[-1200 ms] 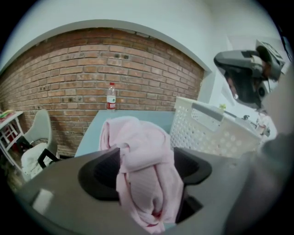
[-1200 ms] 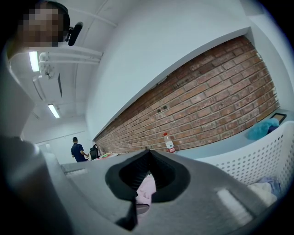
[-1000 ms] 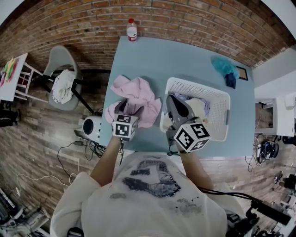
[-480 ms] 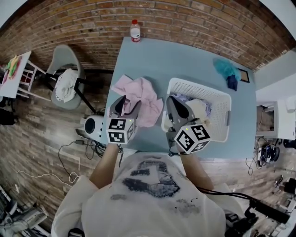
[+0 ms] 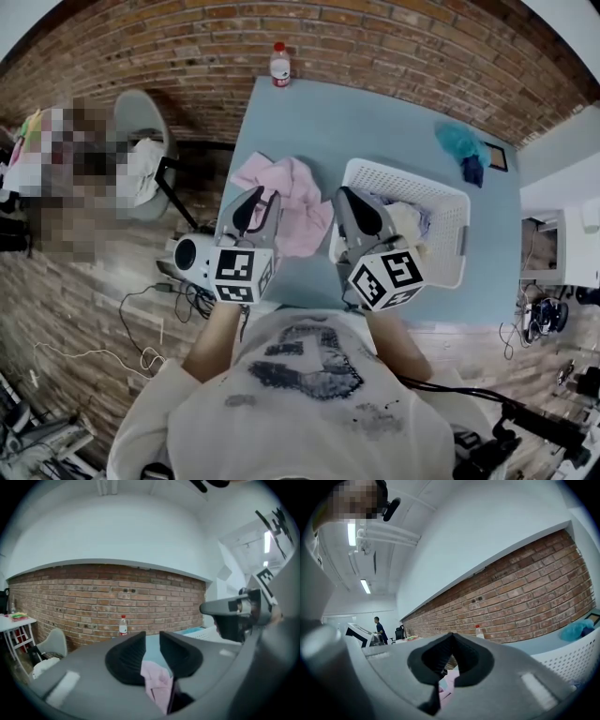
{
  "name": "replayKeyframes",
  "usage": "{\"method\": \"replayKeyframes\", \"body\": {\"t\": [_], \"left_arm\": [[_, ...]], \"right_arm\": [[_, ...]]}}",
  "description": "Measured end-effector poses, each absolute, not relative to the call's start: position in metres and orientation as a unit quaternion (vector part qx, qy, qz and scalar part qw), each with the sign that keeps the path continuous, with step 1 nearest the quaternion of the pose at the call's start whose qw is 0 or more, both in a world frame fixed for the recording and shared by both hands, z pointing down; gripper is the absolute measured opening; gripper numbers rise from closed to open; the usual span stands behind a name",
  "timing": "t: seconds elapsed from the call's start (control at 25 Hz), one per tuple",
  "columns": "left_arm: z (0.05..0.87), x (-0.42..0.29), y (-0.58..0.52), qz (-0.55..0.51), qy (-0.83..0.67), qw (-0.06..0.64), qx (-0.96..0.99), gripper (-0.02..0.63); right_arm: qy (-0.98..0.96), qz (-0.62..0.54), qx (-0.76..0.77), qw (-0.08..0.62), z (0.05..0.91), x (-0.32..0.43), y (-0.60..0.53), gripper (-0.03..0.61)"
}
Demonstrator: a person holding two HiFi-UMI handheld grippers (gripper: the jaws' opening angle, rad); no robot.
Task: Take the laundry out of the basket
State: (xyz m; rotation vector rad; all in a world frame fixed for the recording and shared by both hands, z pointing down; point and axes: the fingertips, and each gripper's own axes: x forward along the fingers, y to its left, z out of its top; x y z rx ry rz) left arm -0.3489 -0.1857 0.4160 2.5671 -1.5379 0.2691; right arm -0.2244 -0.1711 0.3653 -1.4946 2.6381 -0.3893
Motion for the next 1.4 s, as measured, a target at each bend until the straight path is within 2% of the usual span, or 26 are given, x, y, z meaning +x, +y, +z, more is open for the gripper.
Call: {"method": "replayKeyframes", "body": {"t": [0.24,1.04,1.28,1.4], "left_arm": [[0.409,-0.352,-0.183,0.081,-0.52,0.062,0.848,-0.008],[0.405,-0.339,-0.174,0.082,-0.51,0.062,0.854,-0.009],[0.403,-0.299,-0.176,0.101,-0.487,0.055,0.866,-0.009],[0.406,-0.269,-0.178,0.096,-0.466,0.082,0.876,-0.008]], "right_arm": [[0.865,-0.131,-0.483,0.041,0.368,-0.229,-0.166,-0.002],[0.864,-0.14,-0.482,0.043,0.375,-0.217,-0.157,-0.003],[0.856,-0.142,-0.495,0.047,0.371,-0.182,-0.156,-0.002],[0.849,-0.143,-0.507,0.049,0.371,-0.154,-0.156,-0.003]]}}
